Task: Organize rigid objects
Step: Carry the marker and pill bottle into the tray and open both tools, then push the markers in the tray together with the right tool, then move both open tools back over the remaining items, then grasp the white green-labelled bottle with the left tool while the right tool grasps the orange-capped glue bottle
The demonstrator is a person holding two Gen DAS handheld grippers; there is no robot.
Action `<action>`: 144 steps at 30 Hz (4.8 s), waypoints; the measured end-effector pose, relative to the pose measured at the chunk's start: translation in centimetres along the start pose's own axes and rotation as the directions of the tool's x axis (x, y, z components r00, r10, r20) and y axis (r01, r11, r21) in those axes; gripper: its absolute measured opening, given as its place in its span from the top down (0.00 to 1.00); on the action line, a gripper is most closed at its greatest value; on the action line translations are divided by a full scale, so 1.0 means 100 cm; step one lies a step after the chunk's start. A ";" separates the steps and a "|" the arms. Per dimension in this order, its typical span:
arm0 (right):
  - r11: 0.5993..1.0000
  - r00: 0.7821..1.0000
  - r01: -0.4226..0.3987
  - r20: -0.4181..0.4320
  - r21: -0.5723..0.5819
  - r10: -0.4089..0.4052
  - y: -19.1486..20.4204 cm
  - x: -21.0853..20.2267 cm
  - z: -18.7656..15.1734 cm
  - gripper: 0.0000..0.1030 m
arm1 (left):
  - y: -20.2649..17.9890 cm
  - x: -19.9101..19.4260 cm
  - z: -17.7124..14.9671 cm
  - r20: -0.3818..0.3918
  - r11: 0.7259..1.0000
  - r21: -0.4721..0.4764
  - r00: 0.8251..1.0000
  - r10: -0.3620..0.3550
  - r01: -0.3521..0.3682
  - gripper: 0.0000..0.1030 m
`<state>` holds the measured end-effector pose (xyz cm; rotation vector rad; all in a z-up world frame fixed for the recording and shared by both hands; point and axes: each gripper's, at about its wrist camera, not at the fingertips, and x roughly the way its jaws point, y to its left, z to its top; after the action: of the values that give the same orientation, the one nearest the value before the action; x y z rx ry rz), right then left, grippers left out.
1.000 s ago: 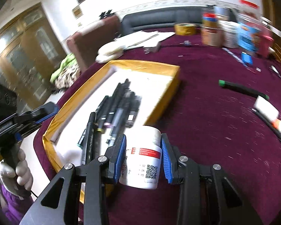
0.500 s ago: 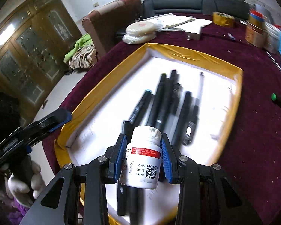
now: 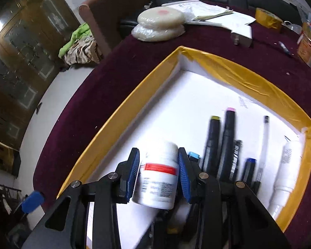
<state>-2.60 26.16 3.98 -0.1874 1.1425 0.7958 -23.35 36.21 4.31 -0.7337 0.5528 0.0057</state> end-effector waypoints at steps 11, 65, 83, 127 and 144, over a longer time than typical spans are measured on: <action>0.989 1.000 0.016 -0.005 -0.147 -0.017 -0.002 -0.060 -0.085 0.59 | 0.014 0.005 0.003 -0.002 0.999 -0.043 1.000 -0.020 0.020 0.36; 0.964 0.974 -0.215 0.104 0.156 0.200 -0.038 -0.038 -0.033 0.59 | 0.003 0.002 -0.003 -0.043 0.999 -0.044 0.999 -0.028 0.026 0.31; 0.823 0.838 0.039 0.430 0.566 -0.335 -0.294 -0.213 -0.148 0.16 | -0.071 0.021 -0.021 -0.128 0.994 0.106 0.992 0.011 0.002 0.31; 0.673 0.732 -0.518 0.680 0.528 0.030 -0.426 -0.207 -0.195 0.21 | -0.315 0.242 -0.094 -0.396 0.806 0.582 0.903 0.165 0.108 0.32; 0.683 0.775 -0.504 0.626 0.529 0.087 -0.422 -0.196 -0.183 0.21 | -0.340 0.348 -0.116 -0.409 0.768 0.637 0.875 0.258 0.071 0.42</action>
<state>7.71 -22.72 2.30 0.8522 0.8263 0.6118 7.63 -3.07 2.12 -0.0136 1.0058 -0.2670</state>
